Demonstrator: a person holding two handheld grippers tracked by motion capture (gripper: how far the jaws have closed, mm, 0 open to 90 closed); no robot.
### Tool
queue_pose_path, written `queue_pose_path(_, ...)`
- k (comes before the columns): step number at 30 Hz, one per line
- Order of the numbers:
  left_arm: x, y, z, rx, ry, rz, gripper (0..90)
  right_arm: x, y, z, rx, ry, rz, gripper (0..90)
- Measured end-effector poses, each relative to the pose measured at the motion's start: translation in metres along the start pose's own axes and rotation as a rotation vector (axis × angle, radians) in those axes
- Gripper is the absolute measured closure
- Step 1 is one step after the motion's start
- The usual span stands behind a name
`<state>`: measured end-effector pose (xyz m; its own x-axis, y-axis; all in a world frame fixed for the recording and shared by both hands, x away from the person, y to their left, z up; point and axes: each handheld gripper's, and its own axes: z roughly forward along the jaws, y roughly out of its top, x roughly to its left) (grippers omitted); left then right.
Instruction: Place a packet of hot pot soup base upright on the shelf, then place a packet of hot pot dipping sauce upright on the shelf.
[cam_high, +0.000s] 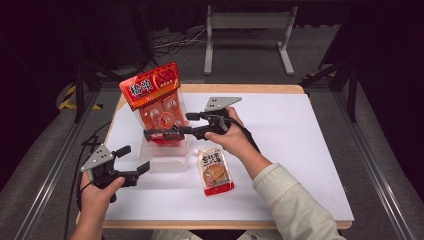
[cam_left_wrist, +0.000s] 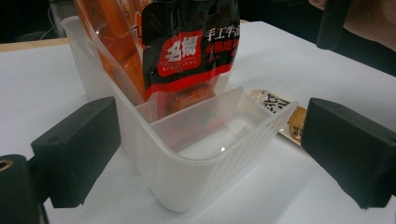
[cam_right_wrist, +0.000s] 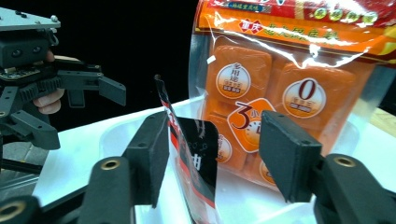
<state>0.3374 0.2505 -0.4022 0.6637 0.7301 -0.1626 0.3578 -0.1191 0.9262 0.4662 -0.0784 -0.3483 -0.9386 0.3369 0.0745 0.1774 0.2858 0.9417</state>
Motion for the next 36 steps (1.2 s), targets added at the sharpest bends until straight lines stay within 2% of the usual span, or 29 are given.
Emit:
queue_pose_path(6, 0.0, 0.001, 0.002, -0.002, -0.003, 0.004, 5.8, 0.002, -0.003, -0.019, 0.019, -0.042, -0.025, 37.4)
queue_pose_path(11, 0.001, 0.004, -0.002, -0.026, 0.013, 0.002, 6.0, 0.002, -0.008, -0.032, 0.041, -0.08, -0.034, 36.7)
queue_pose_path(16, 0.001, 0.004, -0.002, -0.02, 0.012, 0.005, 5.9, 0.0, -0.015, -0.047, 0.039, -0.103, -0.029, 36.3)
queue_pose_path(18, 0.001, 0.004, -0.002, -0.019, 0.013, 0.003, 5.9, 0.001, -0.018, -0.053, 0.036, -0.102, -0.022, 39.4)
queue_pose_path(24, 0.002, 0.003, -0.002, -0.019, 0.02, -0.003, 5.9, 0.002, -0.026, -0.067, 0.044, -0.113, -0.022, 38.8)
queue_pose_path(26, 0.002, 0.003, -0.003, -0.021, 0.017, 0.002, 5.9, 0.002, -0.028, -0.07, 0.029, -0.102, -0.01, 38.8)
queue_pose_path(27, 0.001, 0.004, -0.003, -0.022, 0.013, 0.003, 5.8, 0.002, -0.03, -0.071, 0.028, -0.085, 0.013, 38.8)
queue_pose_path(30, 0.0, 0.004, -0.003, -0.024, 0.006, 0.012, 5.6, 0.004, -0.033, -0.072, 0.015, -0.022, 0.042, 36.2)
queue_pose_path(33, 0.0, 0.005, -0.004, -0.022, 0.009, 0.013, 5.6, 0.007, -0.035, -0.073, 0.032, -0.027, 0.024, 34.9)
queue_pose_path(34, 0.0, 0.005, -0.004, -0.023, 0.009, 0.013, 5.6, 0.008, -0.037, -0.073, 0.042, -0.024, 0.032, 33.9)
queue_pose_path(36, 0.0, 0.005, -0.004, -0.025, 0.007, 0.013, 5.7, 0.009, -0.042, -0.072, 0.095, -0.019, 0.065, 31.9)
